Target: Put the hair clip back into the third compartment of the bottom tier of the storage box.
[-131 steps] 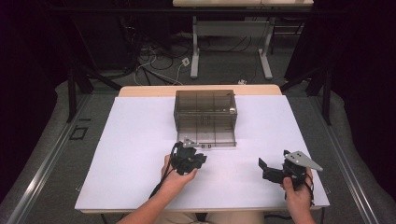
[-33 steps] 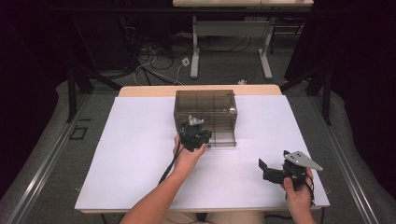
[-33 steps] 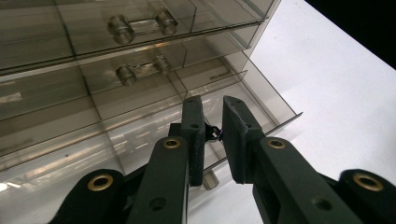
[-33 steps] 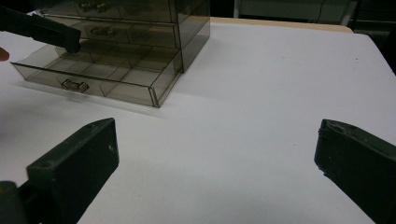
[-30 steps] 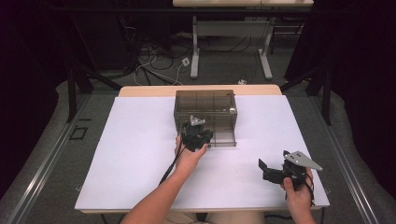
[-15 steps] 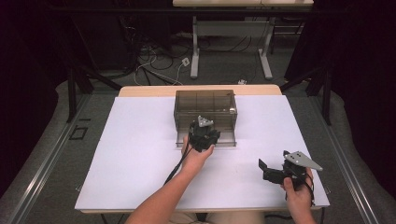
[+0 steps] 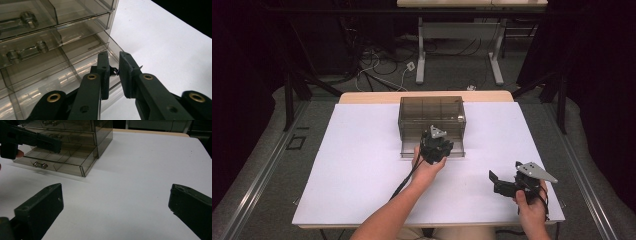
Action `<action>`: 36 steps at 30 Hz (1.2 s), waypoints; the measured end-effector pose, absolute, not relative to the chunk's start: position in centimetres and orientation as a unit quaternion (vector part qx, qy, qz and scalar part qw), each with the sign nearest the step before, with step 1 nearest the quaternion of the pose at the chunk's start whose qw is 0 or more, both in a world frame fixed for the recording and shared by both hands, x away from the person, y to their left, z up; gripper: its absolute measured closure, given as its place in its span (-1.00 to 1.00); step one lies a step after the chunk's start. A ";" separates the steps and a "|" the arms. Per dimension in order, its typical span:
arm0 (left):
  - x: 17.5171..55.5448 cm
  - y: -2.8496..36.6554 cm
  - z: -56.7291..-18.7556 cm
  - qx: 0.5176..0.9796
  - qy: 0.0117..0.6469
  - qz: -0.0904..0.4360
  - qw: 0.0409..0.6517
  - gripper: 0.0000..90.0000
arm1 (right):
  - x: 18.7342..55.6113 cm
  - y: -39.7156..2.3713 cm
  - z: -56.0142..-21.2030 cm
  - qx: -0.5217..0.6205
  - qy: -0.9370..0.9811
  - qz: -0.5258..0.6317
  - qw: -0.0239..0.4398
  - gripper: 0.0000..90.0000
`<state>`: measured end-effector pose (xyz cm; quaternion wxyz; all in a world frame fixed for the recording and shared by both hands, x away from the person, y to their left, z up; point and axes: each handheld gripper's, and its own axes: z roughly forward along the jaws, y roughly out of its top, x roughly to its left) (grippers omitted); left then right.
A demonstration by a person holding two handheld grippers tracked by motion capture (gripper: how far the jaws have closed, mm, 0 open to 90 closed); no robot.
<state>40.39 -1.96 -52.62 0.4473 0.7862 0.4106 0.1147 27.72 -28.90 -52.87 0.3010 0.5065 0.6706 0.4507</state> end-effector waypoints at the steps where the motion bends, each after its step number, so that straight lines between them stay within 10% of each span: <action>1: 40.4 -2.0 -52.7 0.785 0.411 0.114 0.448 0.76 | 27.7 -28.9 -52.9 0.506 0.671 0.451 0.301 -1.00; 36: 40.8 -2.6 -53.5 0.788 0.412 0.106 0.444 0.61 | 27.8 -28.8 -53.0 0.503 0.672 0.454 0.300 -1.00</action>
